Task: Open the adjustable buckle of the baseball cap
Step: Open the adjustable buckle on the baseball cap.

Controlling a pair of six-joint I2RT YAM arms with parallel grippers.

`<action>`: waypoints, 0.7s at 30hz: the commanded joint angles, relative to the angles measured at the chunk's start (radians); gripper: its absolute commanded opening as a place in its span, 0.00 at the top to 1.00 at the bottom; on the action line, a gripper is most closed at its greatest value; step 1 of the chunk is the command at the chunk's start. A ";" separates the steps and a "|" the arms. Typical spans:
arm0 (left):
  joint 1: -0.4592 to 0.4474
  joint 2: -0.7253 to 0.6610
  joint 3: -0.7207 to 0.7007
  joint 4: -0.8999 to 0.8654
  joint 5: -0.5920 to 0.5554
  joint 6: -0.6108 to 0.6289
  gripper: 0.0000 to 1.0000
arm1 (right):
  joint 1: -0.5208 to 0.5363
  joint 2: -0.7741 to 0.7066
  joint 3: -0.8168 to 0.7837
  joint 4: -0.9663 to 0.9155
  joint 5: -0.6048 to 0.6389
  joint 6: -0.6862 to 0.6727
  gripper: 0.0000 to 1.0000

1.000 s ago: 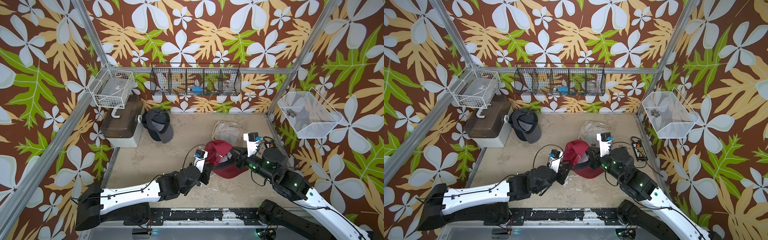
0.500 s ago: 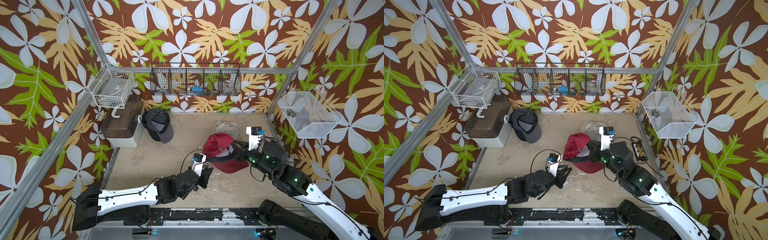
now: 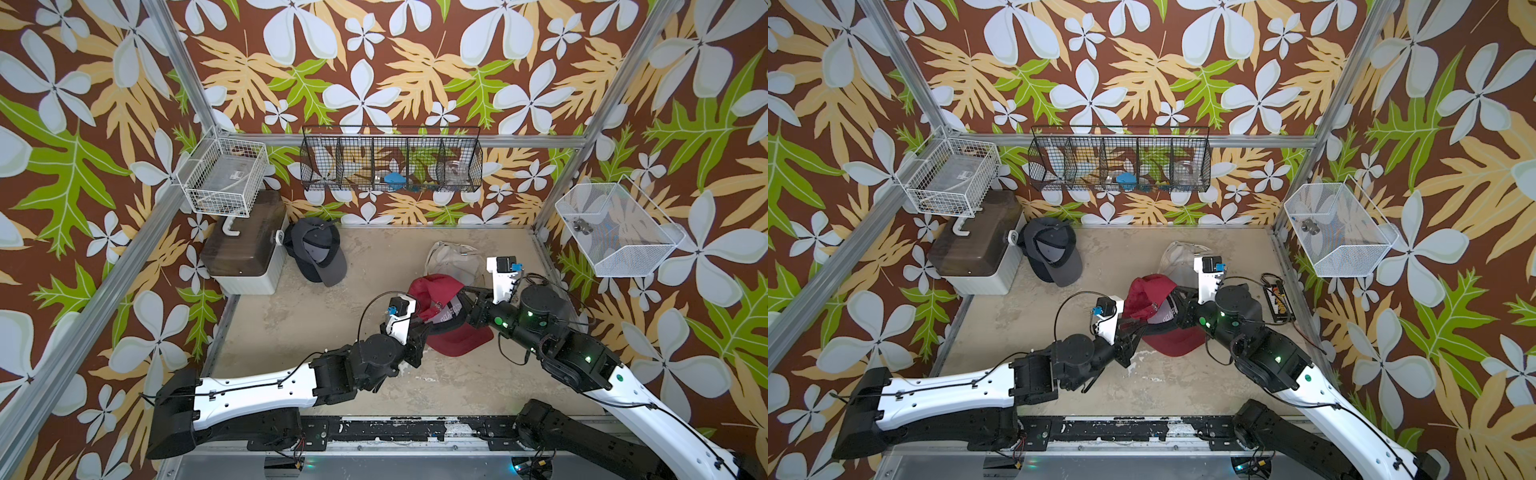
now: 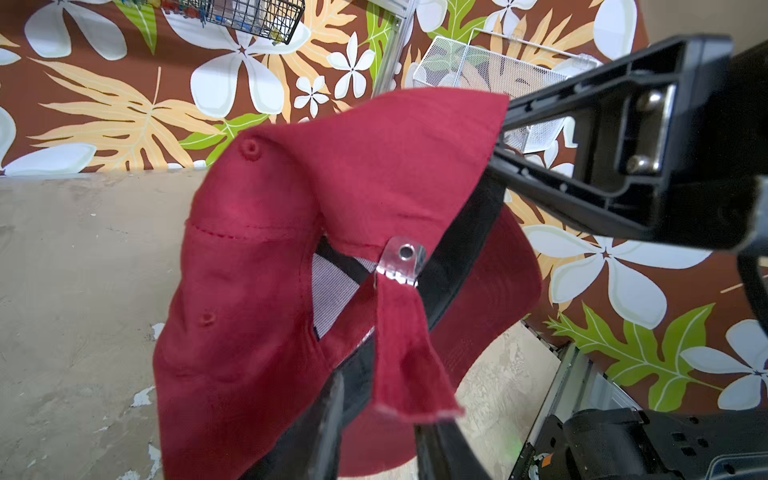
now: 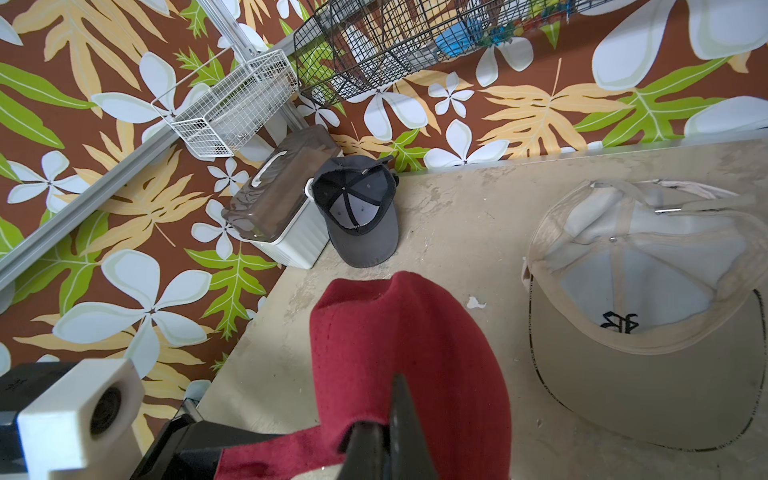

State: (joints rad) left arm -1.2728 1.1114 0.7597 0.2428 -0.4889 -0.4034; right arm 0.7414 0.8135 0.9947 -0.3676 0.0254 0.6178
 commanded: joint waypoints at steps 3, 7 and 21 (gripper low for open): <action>0.000 0.011 0.016 0.041 -0.007 0.036 0.68 | 0.001 -0.006 0.003 0.046 -0.031 0.019 1.00; 0.000 0.017 0.024 0.049 -0.004 0.046 0.68 | 0.000 -0.008 0.009 0.053 -0.046 0.025 1.00; 0.000 0.038 0.046 0.065 -0.014 0.069 0.66 | 0.000 -0.017 0.002 0.076 -0.096 0.048 1.00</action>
State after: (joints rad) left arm -1.2728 1.1469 0.7982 0.2810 -0.4892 -0.3580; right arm 0.7410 0.7994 0.9985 -0.3416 -0.0528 0.6525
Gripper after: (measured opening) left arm 0.338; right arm 0.052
